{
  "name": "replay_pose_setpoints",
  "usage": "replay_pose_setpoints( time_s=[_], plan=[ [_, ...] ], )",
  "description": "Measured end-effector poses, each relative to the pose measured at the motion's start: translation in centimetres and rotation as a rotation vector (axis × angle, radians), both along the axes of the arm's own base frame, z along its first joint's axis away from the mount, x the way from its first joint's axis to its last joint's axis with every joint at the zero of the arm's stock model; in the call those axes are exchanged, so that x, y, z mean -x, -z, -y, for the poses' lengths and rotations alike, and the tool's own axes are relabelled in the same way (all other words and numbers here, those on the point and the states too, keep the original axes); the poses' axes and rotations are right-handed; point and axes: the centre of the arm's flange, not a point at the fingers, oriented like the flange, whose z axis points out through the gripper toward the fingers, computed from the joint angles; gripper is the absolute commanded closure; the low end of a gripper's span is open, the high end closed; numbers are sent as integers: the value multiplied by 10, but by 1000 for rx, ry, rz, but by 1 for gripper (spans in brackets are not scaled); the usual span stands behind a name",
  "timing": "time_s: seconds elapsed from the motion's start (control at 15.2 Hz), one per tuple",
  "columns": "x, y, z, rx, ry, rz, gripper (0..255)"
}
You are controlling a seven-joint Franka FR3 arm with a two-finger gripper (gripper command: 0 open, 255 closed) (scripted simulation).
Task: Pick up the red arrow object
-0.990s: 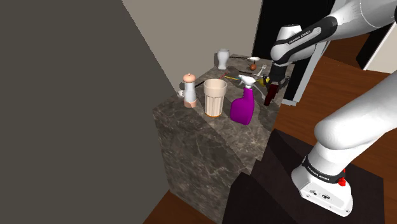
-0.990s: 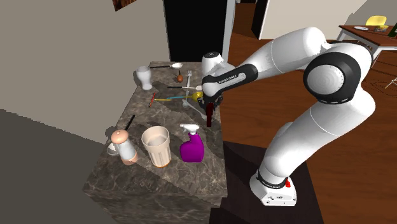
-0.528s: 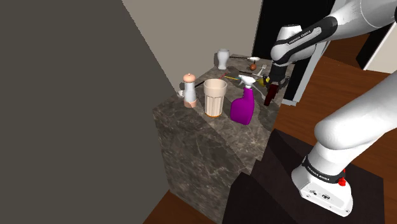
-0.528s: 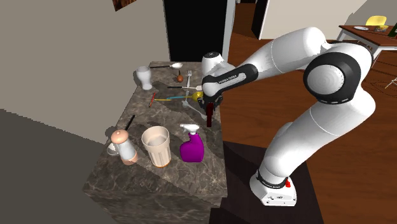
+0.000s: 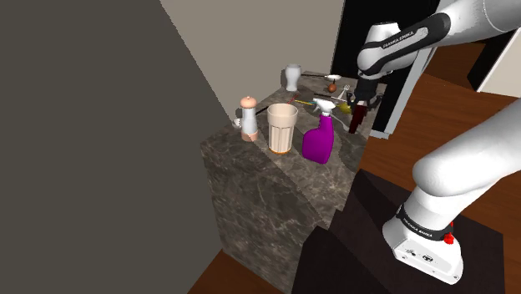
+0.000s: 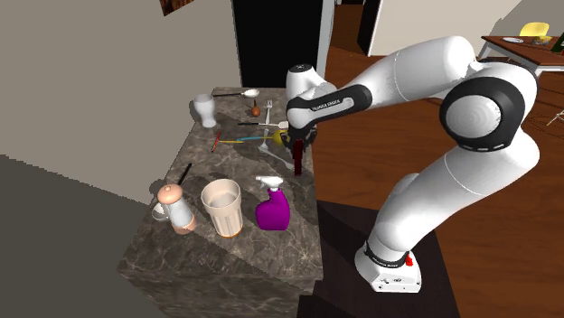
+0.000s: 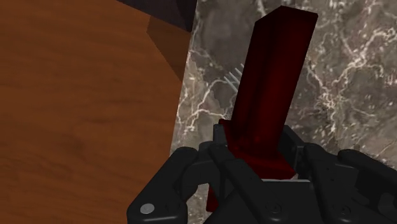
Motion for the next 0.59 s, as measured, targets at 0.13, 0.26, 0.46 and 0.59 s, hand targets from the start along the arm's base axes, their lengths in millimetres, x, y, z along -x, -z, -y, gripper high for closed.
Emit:
replay_pose_setpoints(
  time_s=[0.13,0.26,0.46,0.59],
  plan=[
    [0,-11,0,0,0,0,255],
    [0,-21,1,0,0,0,255],
    [0,-38,1,0,0,0,255],
    [0,-46,1,0,0,0,255]
  ],
)
